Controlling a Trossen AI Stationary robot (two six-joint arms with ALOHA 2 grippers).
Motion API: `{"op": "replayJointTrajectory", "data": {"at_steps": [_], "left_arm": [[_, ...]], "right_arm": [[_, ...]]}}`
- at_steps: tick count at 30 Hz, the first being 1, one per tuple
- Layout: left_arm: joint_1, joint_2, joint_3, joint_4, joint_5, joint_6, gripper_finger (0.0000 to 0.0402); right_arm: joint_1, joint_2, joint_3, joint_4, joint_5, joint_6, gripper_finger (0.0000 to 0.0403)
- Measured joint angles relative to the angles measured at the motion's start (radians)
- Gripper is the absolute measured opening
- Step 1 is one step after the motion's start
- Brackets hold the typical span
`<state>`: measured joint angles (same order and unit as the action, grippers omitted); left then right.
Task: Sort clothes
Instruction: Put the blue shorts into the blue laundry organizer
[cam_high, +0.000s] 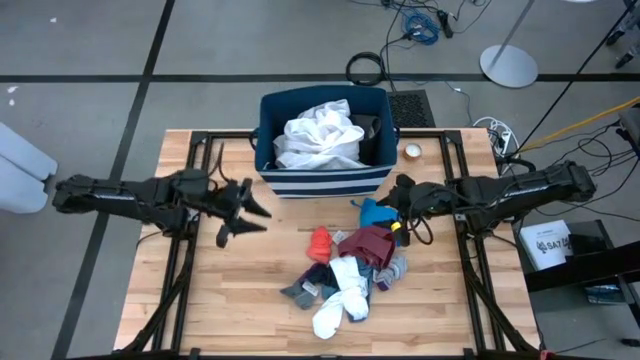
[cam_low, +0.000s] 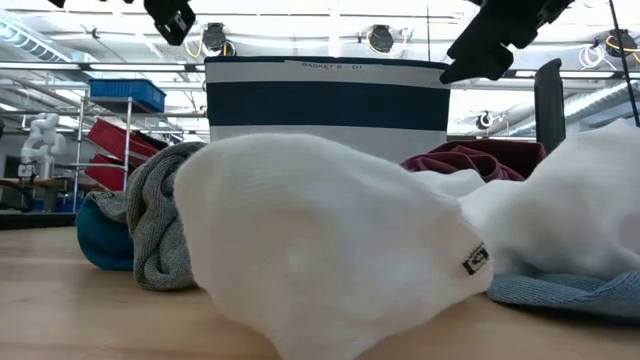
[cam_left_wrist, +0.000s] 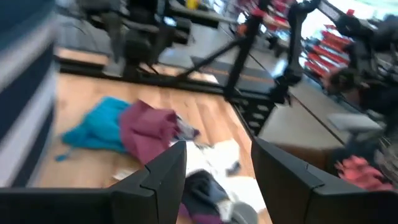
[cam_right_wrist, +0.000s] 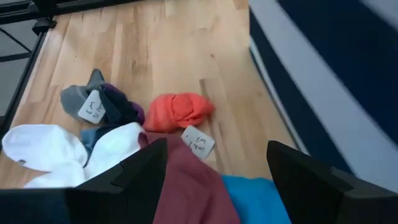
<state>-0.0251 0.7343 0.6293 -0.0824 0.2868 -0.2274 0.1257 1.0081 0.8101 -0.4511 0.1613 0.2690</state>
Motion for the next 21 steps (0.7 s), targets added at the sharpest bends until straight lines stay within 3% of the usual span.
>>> {"op": "replayJointTrajectory", "data": {"at_steps": [6, 14, 21], "left_arm": [[-0.036, 0.080, 0.000, -0.005, -0.103, 0.027, 0.0190], [-0.066, 0.208, 0.000, 0.191, -0.108, 0.078, 0.0190], [-0.100, 0.324, 0.000, 0.323, -0.107, 0.183, 0.0190]], "right_arm": [[0.000, 0.042, 0.000, -0.005, -0.010, 0.054, 0.0263], [0.016, 0.052, 0.000, -0.146, 0.002, 0.230, 0.0263], [0.065, 0.051, 0.000, -0.329, 0.138, 0.455, 0.0263]]}}
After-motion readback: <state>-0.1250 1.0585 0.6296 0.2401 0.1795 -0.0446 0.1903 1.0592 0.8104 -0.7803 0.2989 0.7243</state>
